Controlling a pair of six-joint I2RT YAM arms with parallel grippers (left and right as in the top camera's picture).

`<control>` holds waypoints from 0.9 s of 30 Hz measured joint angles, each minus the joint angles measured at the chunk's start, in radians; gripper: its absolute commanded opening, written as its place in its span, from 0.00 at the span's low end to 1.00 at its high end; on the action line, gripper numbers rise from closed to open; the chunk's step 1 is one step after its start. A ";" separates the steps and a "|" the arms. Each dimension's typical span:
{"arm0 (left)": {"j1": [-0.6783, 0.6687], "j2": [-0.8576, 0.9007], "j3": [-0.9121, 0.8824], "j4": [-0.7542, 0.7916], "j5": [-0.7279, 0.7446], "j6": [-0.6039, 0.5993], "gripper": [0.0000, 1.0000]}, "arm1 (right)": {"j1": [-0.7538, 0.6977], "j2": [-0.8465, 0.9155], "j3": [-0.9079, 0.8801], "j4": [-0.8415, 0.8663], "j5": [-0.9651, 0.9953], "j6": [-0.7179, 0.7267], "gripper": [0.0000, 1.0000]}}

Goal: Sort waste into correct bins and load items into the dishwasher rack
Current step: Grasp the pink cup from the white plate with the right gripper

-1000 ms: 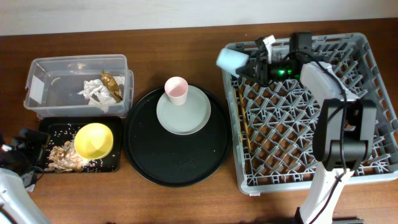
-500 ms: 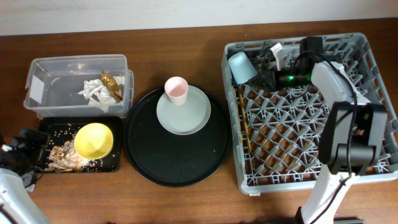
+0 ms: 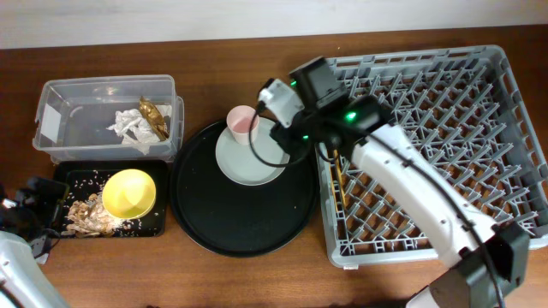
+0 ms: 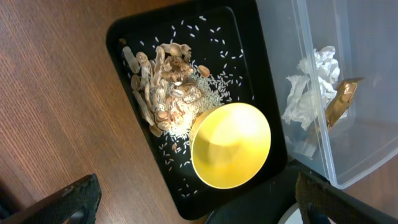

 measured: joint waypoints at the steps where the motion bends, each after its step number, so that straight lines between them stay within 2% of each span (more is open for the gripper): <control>1: 0.000 0.000 0.000 0.000 0.000 0.000 0.99 | 0.040 0.010 0.001 0.045 0.040 -0.004 0.30; 3: 0.000 0.000 0.000 -0.001 0.000 0.000 0.99 | 0.141 0.071 0.002 0.148 0.076 -0.009 0.30; 10: 0.000 0.000 0.000 -0.001 0.000 0.000 0.99 | 0.148 0.364 0.003 0.404 0.109 -0.010 0.30; 11: 0.000 0.000 0.000 0.000 0.000 0.000 0.99 | 0.148 0.388 0.003 0.404 0.110 -0.010 0.30; 14: 0.000 0.000 0.000 0.000 0.000 0.000 0.99 | 0.141 0.398 0.003 0.391 0.110 -0.009 0.07; 15: 0.000 0.000 0.000 0.000 0.000 0.000 0.99 | 0.126 0.400 0.003 0.383 0.109 -0.009 0.04; 21: 0.000 0.000 0.000 0.000 0.000 0.000 0.99 | 0.104 0.393 0.003 0.351 0.109 -0.004 0.04; 24: 0.000 0.000 0.000 0.000 0.000 0.000 0.99 | 0.103 0.298 0.002 0.309 0.099 0.000 0.04; 25: 0.000 0.000 0.000 0.000 0.000 0.000 0.99 | 0.103 0.262 0.002 0.298 0.074 0.000 0.49; 26: 0.000 0.000 0.000 -0.001 0.000 0.000 0.99 | 0.104 0.249 0.002 0.297 0.055 0.000 0.83; 27: 0.000 0.000 0.000 0.000 0.000 0.000 0.99 | 0.103 0.248 0.002 0.297 0.048 0.001 0.98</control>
